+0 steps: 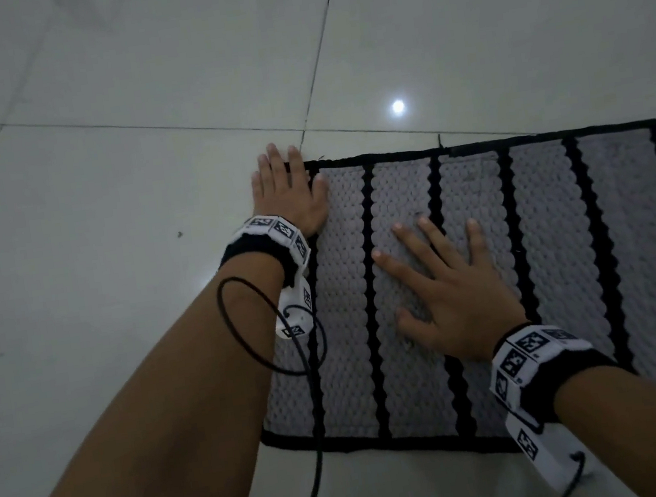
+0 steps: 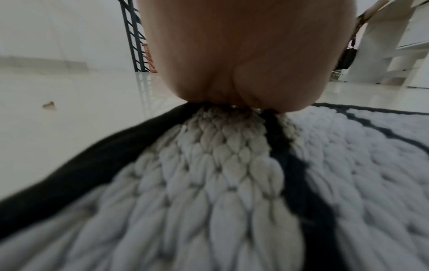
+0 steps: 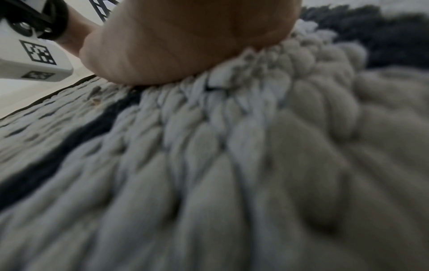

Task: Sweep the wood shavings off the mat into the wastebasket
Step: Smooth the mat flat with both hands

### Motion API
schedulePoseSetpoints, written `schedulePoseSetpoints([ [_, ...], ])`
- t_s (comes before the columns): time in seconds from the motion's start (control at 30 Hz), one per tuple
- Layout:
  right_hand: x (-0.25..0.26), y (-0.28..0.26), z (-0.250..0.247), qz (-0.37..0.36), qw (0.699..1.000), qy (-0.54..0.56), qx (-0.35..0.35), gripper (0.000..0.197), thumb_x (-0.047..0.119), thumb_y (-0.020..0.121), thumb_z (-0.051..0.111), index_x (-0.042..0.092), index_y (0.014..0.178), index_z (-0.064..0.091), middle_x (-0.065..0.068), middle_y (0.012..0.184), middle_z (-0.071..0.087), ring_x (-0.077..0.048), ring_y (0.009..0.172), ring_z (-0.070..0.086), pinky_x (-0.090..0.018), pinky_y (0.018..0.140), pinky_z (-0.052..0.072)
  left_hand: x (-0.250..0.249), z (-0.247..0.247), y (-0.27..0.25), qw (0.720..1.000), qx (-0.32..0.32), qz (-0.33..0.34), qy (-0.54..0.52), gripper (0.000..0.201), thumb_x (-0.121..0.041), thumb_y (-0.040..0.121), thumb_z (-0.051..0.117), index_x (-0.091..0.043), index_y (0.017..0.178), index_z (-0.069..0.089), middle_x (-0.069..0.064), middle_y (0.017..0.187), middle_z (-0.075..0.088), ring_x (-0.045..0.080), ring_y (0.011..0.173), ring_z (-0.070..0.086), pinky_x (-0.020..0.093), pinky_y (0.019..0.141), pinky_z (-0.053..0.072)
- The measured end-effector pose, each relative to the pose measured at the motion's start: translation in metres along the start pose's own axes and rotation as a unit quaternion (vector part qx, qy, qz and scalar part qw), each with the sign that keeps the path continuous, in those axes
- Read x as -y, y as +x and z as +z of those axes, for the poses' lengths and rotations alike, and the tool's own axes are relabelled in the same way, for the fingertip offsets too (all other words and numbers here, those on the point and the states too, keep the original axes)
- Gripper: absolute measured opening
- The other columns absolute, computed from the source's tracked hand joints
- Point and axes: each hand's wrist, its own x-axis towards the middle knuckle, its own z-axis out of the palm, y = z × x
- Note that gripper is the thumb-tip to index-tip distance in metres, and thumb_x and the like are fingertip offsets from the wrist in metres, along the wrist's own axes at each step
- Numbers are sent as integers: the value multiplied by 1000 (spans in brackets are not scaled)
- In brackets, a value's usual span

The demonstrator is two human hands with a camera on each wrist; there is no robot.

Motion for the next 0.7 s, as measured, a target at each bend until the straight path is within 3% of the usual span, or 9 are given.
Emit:
schedulePoseSetpoints([
  [0.07, 0, 0, 1, -1, 1000, 0, -4, 74, 66, 88, 30, 39, 153, 9, 2, 164, 2, -26, 151, 1, -71, 110, 4, -3, 3, -4, 1000, 8, 4, 17, 71, -53, 100, 14, -15, 156, -11, 15, 161, -21, 32, 148, -18, 47, 119, -11],
  [0.2, -2, 1, 0, -4, 1000, 1, -11, 74, 66, 87, 32, 39, 153, 13, 2, 164, 6, -26, 151, 5, -71, 110, 4, 13, 13, -35, 980, 17, 172, 101, 65, -52, 95, 1, -31, 154, -14, 9, 162, -21, 30, 149, -17, 48, 117, -12],
  [0.23, -2, 1, 1, -7, 1000, 0, -13, 74, 66, 87, 32, 39, 153, 13, 2, 164, 7, -27, 151, 5, -71, 110, 4, 22, 9, -37, 978, 23, 177, 104, 63, -51, 96, 1, -31, 155, -13, 6, 163, -19, 29, 149, -15, 47, 118, -11],
  [0.27, -1, 1, 2, -9, 1000, 1, -15, 74, 66, 87, 31, 39, 153, 12, 1, 164, 6, -26, 151, 5, -71, 111, 3, 31, 3, -34, 984, 25, 150, 98, 61, -50, 99, 4, -31, 155, -12, 2, 163, -19, 28, 150, -13, 49, 119, -8],
  [0.33, -1, 0, 4, -8, 1000, 6, -13, 74, 67, 87, 29, 40, 153, 10, 2, 164, 5, -26, 151, 3, -71, 111, 3, 42, -7, -28, 997, 29, 25, 64, 62, -49, 102, 10, -27, 156, -11, 1, 163, -19, 32, 150, -10, 53, 119, -1],
  [0.4, -2, 0, 4, -5, 1000, 7, -15, 74, 67, 87, 28, 40, 153, 9, 2, 164, 4, -26, 151, 2, -71, 111, 2, 33, -14, -31, 996, 34, -54, 55, 66, -51, 101, 13, -21, 156, -9, 9, 163, -15, 37, 149, -8, 56, 119, -1],
  [0.53, -2, 2, 2, -6, 1000, 20, -12, 71, 65, 90, 24, 40, 153, 6, 3, 164, 1, -25, 151, -1, -71, 111, 1, -12, 7, -74, 997, 23, 7, 69, 73, -55, 100, 14, -13, 156, -6, 15, 163, -12, 35, 149, -12, 59, 117, -5],
  [0.7, -2, 2, 1, 44, 994, 87, -46, 72, 53, 88, 32, 28, 152, 15, -3, 164, 8, -21, 151, 2, -62, 116, -1, -61, 33, -110, 996, 71, 28, 39, 78, -67, 95, 13, -26, 155, -15, 7, 161, -23, 41, 146, -18, 67, 113, -4],
])
